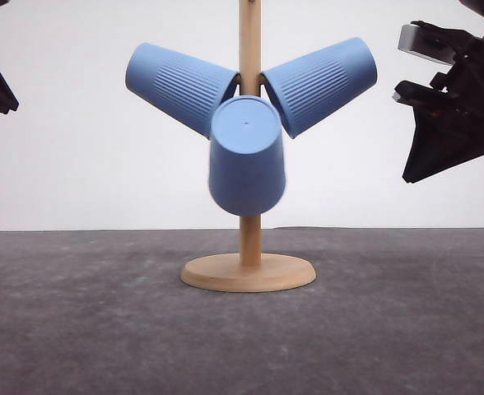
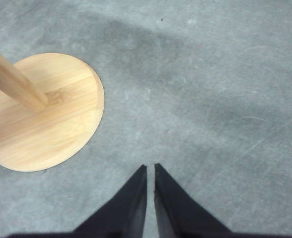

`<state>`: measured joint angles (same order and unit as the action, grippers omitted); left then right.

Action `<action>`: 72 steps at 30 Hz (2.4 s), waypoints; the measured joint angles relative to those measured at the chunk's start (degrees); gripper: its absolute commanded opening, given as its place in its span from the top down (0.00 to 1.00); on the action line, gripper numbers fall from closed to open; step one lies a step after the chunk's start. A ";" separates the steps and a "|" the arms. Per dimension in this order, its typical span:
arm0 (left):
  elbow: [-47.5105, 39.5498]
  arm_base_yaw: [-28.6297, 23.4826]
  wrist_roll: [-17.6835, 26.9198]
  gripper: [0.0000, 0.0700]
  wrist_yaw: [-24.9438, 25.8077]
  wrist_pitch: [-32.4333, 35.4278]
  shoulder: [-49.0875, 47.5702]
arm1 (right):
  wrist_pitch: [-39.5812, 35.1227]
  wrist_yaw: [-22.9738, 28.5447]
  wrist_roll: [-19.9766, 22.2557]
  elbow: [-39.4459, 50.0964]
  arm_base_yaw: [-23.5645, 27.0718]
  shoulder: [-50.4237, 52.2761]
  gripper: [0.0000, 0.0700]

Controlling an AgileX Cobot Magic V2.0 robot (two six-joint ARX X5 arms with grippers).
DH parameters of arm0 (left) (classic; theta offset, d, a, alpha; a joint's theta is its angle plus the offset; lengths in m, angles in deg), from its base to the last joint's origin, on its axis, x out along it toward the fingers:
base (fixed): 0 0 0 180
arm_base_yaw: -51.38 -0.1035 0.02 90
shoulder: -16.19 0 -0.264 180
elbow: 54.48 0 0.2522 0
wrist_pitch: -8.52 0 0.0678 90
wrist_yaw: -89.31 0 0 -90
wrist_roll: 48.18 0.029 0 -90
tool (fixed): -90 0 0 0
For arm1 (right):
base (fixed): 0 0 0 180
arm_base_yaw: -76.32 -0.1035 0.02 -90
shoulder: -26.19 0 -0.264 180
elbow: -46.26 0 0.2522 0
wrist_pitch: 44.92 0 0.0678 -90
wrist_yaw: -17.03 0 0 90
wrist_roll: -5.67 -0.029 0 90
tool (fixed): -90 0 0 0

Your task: Place three cups

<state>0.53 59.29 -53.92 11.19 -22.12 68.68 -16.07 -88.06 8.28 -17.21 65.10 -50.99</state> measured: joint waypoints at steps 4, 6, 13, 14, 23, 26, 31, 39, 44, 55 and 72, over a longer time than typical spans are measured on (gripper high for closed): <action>0.00 0.00 0.16 0.98 0.00 0.00 0.00 | -0.88 0.12 0.01 0.00 -0.02 0.00 0.98; -0.01 -0.01 0.16 0.98 0.00 0.00 0.00 | -1.72 0.12 0.02 0.00 -0.02 0.00 0.98; -0.19 -0.42 0.22 0.98 0.01 0.06 -1.01 | -5.22 0.12 0.06 0.00 -0.02 0.02 0.98; -0.50 -0.63 0.30 0.98 0.00 0.37 -1.84 | -5.72 0.12 0.09 0.00 -0.02 0.02 0.98; -24.45 -4.72 2.16 0.98 -1.10 13.25 -25.40 | -11.56 0.12 0.15 0.00 -0.02 0.02 0.98; -32.69 -4.76 2.32 0.98 -3.15 12.16 -36.48 | -13.48 0.12 0.15 0.00 -0.02 0.02 0.98; -39.60 -4.83 2.21 0.98 -5.40 11.49 -48.84 | -16.66 0.12 0.15 0.00 -0.02 0.02 0.98; -39.71 -4.83 1.79 0.98 -12.10 9.56 -52.24 | -21.15 0.12 0.15 0.00 -0.02 0.02 0.98; -39.71 -4.72 0.99 0.98 -12.07 9.84 -52.22 | -23.64 0.12 0.15 0.00 -0.02 0.02 0.98; -39.71 -4.72 0.38 0.98 -12.08 9.84 -52.22 | -25.65 0.12 0.15 0.00 -0.02 0.02 0.98; -39.71 -4.72 0.37 0.98 -12.07 9.84 -52.19 | -12.63 18.41 2.80 22.47 9.36 25.41 0.98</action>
<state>-39.18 54.56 -53.56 -0.88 -12.29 16.49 -28.70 -69.65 11.09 5.26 74.46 -25.58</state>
